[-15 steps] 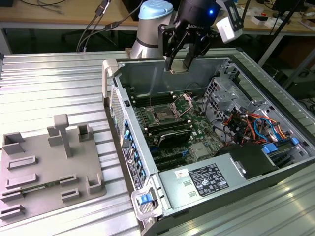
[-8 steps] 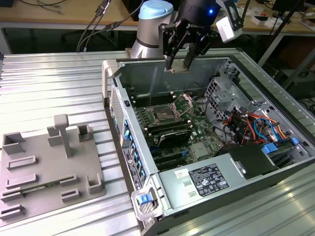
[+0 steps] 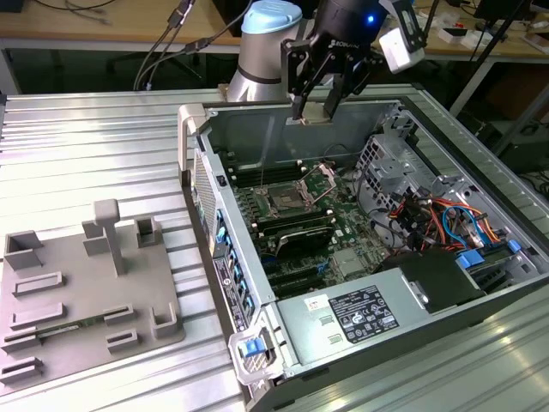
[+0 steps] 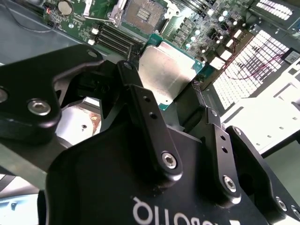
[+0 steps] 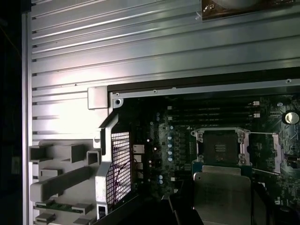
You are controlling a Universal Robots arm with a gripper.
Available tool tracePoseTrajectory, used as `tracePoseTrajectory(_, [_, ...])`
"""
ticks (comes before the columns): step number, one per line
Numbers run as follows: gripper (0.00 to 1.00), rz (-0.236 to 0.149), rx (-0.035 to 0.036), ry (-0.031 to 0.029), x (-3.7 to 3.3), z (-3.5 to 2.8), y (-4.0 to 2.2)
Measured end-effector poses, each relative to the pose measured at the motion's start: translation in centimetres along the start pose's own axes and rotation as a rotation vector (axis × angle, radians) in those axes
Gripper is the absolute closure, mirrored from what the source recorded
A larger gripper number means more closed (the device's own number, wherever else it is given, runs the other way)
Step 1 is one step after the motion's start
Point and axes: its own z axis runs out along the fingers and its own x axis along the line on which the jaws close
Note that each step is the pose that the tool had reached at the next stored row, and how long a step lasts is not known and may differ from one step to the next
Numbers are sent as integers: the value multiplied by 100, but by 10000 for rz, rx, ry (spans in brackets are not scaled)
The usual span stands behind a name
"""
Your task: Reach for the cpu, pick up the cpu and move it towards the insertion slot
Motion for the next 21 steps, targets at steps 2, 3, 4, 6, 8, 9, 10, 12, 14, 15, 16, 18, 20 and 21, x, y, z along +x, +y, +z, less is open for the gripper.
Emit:
tracePoseTrajectory(2, [45, 36, -1, -1, -4, 2, 21])
tracePoseTrajectory(3, [45, 54, -2, -1, -8, 4, 34])
tracePoseTrajectory(4, [45, 79, -2, -3, -13, 6, 51])
tracePoseTrajectory(6, [45, 113, -4, -4, -17, 8, 74])
tracePoseTrajectory(8, [45, 139, -4, -6, -20, 10, 93])
tracePoseTrajectory(9, [45, 152, -4, -6, -21, 12, 104])
tracePoseTrajectory(10, [45, 163, -6, -7, -23, 13, 113])
tracePoseTrajectory(12, [45, 189, -6, -8, -26, 15, 133])
tracePoseTrajectory(14, [45, 216, -6, -9, -34, 17, 153])
tracePoseTrajectory(15, [45, 224, -6, -10, -42, 17, 159])
tracePoseTrajectory(16, [45, 239, -7, -10, -63, 18, 168])
tracePoseTrajectory(18, [45, 252, -6, -10, -79, 18, 174])
tracePoseTrajectory(20, [45, 277, -8, -11, -79, 18, 174])
tracePoseTrajectory(21, [45, 290, -8, -11, -79, 18, 174])
